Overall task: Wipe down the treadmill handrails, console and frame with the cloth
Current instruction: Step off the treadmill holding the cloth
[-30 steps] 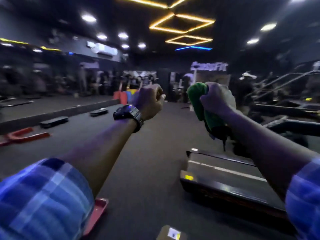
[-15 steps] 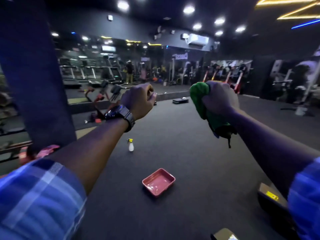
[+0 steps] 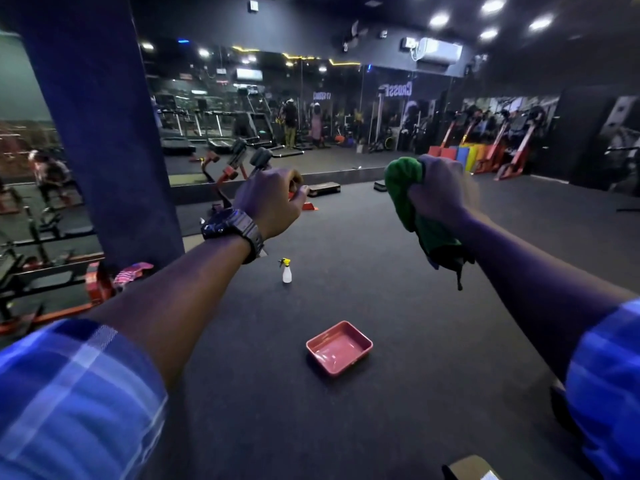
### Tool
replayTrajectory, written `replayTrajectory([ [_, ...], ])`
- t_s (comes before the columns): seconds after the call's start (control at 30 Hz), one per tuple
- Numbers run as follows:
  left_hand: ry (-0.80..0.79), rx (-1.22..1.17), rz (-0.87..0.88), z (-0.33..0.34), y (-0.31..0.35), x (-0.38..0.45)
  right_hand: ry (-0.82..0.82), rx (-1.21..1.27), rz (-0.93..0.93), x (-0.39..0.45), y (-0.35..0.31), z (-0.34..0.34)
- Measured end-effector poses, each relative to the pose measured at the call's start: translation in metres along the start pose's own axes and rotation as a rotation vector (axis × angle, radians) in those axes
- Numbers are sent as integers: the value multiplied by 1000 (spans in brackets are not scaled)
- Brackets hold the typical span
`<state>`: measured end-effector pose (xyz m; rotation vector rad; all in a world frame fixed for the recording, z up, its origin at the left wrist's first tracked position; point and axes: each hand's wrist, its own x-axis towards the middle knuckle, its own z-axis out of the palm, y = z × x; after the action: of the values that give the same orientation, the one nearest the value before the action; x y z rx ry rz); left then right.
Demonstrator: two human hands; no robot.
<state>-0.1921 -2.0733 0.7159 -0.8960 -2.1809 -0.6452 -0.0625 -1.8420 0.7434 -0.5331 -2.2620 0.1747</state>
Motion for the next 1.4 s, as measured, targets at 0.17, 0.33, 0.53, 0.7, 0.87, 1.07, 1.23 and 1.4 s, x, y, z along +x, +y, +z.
replayTrajectory([
  [0.17,12,-40,38,21,-30,26,30,-23,5,24,-5,27],
  [0.33,-5,-65,104,49,-80,65,64,-83,47,57,-26,72],
  [0.53,-32,-90,151,73,-149,125,98,-69,101,112,-51,130],
  [0.7,-37,-76,145,98,-181,159,104,-72,95,145,-56,162],
  [0.87,-48,-102,169,126,-187,181,102,-87,64,173,-47,190],
  [1.07,-19,-47,178,153,-199,210,84,-39,0,218,-37,231],
  [1.23,8,33,135,184,-198,243,81,-76,-106,261,-9,248],
  [1.4,65,108,18,221,-184,289,76,36,-195,325,42,271],
])
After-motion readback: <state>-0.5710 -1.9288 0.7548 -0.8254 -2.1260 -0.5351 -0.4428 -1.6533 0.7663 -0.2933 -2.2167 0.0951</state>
